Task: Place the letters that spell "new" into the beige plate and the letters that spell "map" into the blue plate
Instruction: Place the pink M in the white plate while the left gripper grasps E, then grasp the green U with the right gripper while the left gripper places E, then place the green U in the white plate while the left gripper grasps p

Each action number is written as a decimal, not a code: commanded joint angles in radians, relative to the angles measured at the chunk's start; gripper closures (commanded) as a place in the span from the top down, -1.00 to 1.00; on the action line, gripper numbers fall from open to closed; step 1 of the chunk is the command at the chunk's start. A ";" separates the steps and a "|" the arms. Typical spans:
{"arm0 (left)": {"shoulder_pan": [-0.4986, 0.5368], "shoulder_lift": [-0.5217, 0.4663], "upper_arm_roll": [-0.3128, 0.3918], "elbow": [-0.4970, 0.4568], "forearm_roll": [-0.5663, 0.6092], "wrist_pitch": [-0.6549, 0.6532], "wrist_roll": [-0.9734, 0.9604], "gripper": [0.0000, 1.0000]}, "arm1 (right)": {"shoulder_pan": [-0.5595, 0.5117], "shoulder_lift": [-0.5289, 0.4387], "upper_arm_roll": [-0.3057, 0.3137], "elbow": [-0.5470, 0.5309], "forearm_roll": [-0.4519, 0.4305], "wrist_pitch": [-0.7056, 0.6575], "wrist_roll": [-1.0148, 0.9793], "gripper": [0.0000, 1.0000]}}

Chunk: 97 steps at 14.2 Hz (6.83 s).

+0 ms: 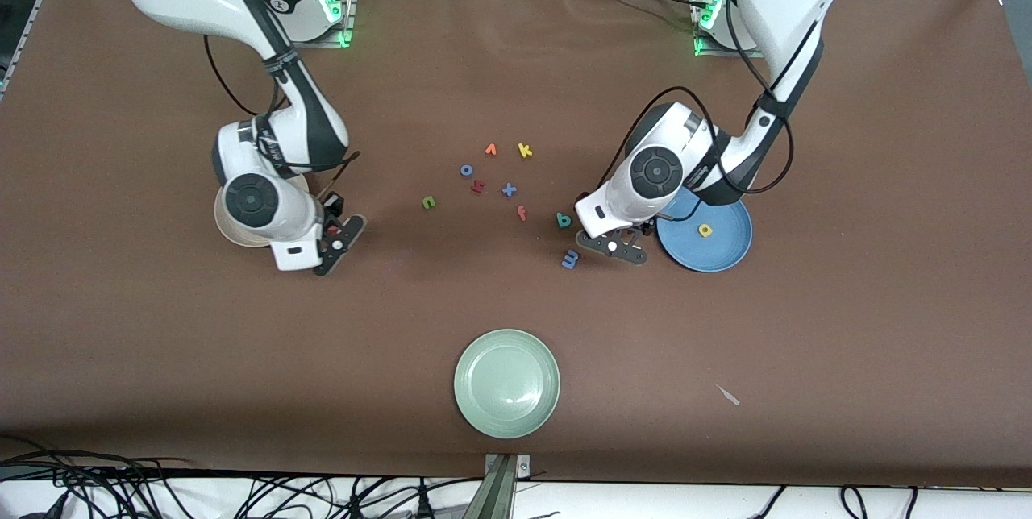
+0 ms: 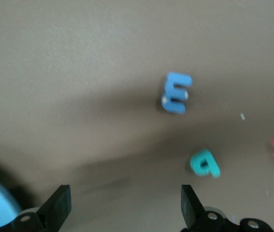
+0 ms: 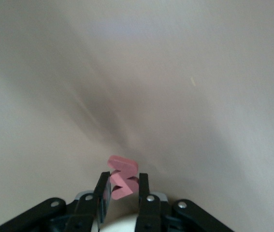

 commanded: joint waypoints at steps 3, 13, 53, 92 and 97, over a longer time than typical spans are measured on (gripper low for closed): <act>-0.047 0.097 0.006 0.160 0.085 -0.018 -0.059 1.00 | 0.003 -0.174 -0.078 -0.229 -0.004 0.044 -0.070 -0.96; -0.113 0.247 0.013 0.348 0.184 -0.010 0.003 1.00 | 0.003 -0.208 -0.172 -0.347 0.063 0.180 -0.133 1.00; 0.164 0.056 0.001 0.154 0.245 -0.384 0.200 1.00 | 0.249 0.063 0.106 -0.133 0.062 0.357 0.786 -0.22; -0.041 0.195 -0.132 0.171 0.132 -0.064 -0.616 -0.66 | 0.226 -0.098 -0.370 0.079 0.080 -0.399 0.347 1.00; -0.030 0.188 -0.132 0.174 0.141 -0.070 -0.589 -0.98 | 0.238 -0.106 -0.370 0.226 0.091 -0.588 0.347 1.00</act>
